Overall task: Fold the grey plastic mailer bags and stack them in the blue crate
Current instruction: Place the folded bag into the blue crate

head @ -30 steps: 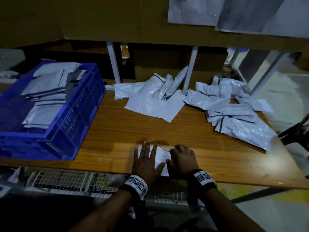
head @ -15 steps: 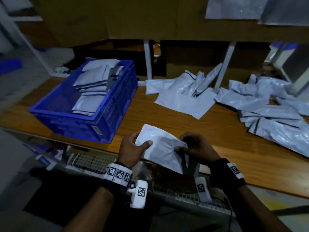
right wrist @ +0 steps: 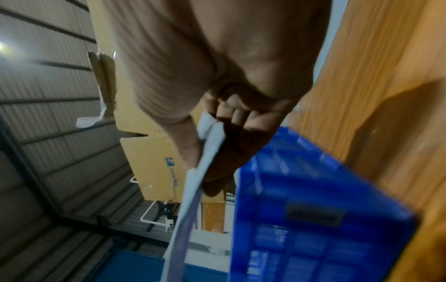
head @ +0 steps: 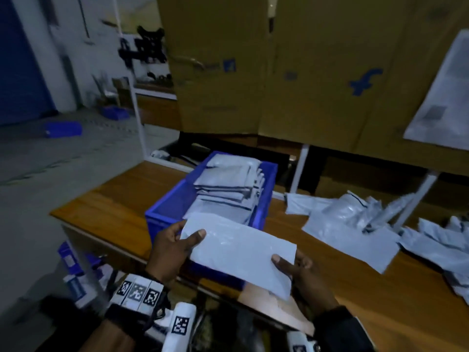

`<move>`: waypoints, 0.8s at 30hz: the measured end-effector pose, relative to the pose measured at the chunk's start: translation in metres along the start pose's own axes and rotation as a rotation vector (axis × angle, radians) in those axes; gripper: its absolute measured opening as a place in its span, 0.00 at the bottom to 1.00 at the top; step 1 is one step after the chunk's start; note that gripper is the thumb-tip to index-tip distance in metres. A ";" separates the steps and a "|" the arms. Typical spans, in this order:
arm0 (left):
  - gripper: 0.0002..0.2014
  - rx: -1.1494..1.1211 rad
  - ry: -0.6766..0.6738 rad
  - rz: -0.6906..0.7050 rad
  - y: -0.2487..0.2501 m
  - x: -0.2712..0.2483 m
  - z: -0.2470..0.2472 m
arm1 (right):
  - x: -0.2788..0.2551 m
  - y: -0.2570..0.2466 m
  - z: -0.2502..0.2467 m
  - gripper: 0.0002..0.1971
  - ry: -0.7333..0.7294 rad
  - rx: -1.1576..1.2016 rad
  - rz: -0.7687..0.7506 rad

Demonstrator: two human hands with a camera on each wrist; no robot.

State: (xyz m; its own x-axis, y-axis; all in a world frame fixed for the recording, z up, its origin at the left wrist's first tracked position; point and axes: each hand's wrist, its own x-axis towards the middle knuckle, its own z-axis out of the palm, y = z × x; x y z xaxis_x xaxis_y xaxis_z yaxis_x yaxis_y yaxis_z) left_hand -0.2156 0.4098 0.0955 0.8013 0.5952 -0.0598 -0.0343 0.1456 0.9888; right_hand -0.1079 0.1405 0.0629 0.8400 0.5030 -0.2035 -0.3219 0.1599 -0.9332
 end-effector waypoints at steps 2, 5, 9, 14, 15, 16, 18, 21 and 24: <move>0.10 -0.011 0.019 -0.021 0.008 0.025 -0.028 | 0.015 -0.002 0.033 0.19 0.040 0.007 0.022; 0.14 0.000 0.037 -0.031 0.020 0.067 -0.060 | 0.041 -0.014 0.060 0.18 0.077 -0.029 -0.012; 0.19 -0.012 0.046 -0.030 0.034 0.126 -0.085 | 0.093 -0.033 0.076 0.29 0.113 -0.051 -0.059; 0.21 0.042 0.064 -0.033 0.040 0.184 -0.093 | 0.160 -0.043 0.097 0.20 0.246 -0.156 -0.057; 0.20 0.042 0.058 -0.032 0.041 0.194 -0.093 | 0.178 -0.042 0.095 0.21 0.279 -0.211 -0.055; 0.20 0.048 0.050 -0.032 0.040 0.203 -0.093 | 0.197 -0.040 0.091 0.26 0.301 -0.273 -0.050; 0.21 0.083 0.017 -0.045 0.038 0.220 -0.091 | 0.237 -0.033 0.080 0.32 0.323 -0.394 -0.026; 0.22 0.114 -0.060 -0.076 0.033 0.242 -0.086 | 0.245 -0.041 0.101 0.21 0.400 -0.527 0.086; 0.23 0.152 -0.143 -0.126 0.028 0.257 -0.080 | 0.266 -0.032 0.100 0.12 0.394 -0.666 0.205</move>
State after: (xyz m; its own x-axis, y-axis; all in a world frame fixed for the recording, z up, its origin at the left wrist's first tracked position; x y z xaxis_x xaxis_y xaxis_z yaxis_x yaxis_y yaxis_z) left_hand -0.0587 0.6302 0.0969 0.8706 0.4601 -0.1744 0.1527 0.0843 0.9847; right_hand 0.0823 0.3544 0.0683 0.9249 0.1105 -0.3639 -0.2627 -0.5062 -0.8214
